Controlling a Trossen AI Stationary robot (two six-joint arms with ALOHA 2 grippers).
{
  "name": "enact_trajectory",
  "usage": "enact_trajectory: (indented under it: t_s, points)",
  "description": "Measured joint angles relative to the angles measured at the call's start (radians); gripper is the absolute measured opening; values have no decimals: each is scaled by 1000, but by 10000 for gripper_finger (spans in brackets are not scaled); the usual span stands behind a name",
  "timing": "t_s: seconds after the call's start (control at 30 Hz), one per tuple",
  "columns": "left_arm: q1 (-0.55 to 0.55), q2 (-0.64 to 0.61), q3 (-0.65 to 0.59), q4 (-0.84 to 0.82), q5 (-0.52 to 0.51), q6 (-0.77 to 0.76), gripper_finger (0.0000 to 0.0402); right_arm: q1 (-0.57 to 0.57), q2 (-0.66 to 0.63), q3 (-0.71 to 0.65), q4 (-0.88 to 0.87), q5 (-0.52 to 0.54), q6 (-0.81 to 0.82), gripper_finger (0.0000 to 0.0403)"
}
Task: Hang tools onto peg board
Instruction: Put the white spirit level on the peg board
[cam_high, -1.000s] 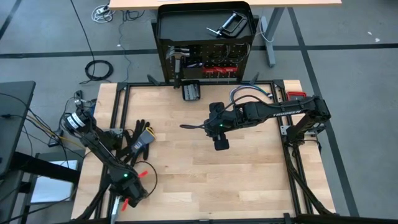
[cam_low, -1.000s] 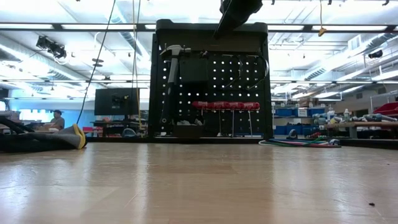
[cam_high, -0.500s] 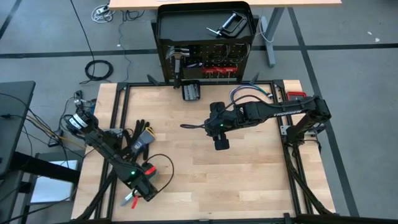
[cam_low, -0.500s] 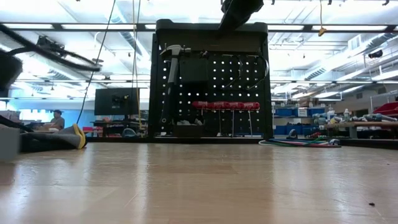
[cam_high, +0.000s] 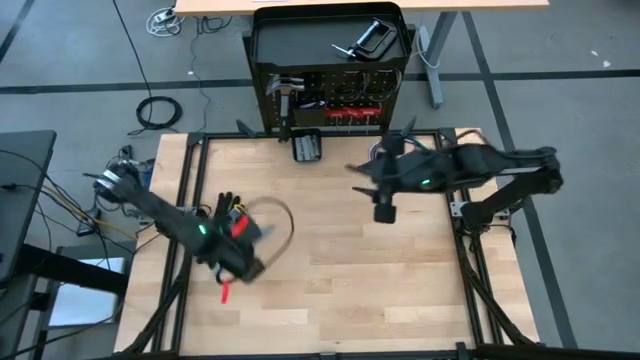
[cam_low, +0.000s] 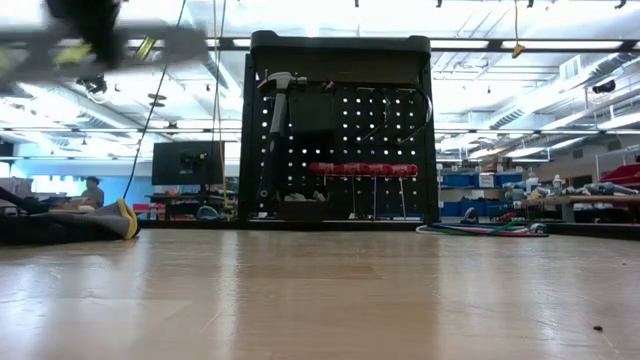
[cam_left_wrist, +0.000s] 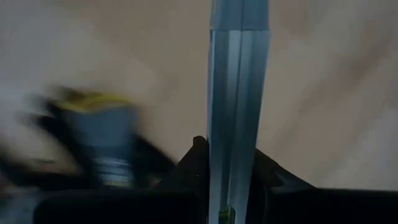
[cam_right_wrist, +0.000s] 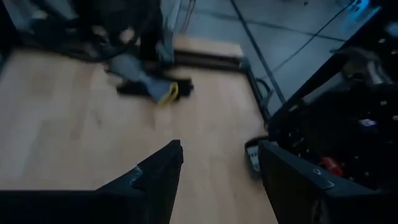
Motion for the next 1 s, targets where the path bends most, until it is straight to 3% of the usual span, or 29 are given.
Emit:
enact_trajectory:
  t_s: [0.1,0.17,0.4,0.53,0.63,0.77,0.9,1.0]
  points:
    - [107,-15,235,-249,-121,67,53,12,-53,0,14,0,55,220]
    - [195,-19,386,-316,-176,147,53,21,-74,0,9,0,95,220]
    - [561,-12,727,-222,-202,586,54,36,-87,-74,2,5,180,218]
    - [697,-10,787,30,-157,826,54,33,-77,-160,117,102,144,217]
    - [756,-9,789,284,-44,961,54,13,-78,-250,397,135,-10,218]
    - [782,8,789,565,78,1022,54,-3,-64,-364,828,133,-255,218]
    - [783,31,789,786,126,972,54,2,-30,-443,1111,139,-607,221]
    - [784,56,789,905,104,881,55,18,22,-465,1323,205,-980,221]
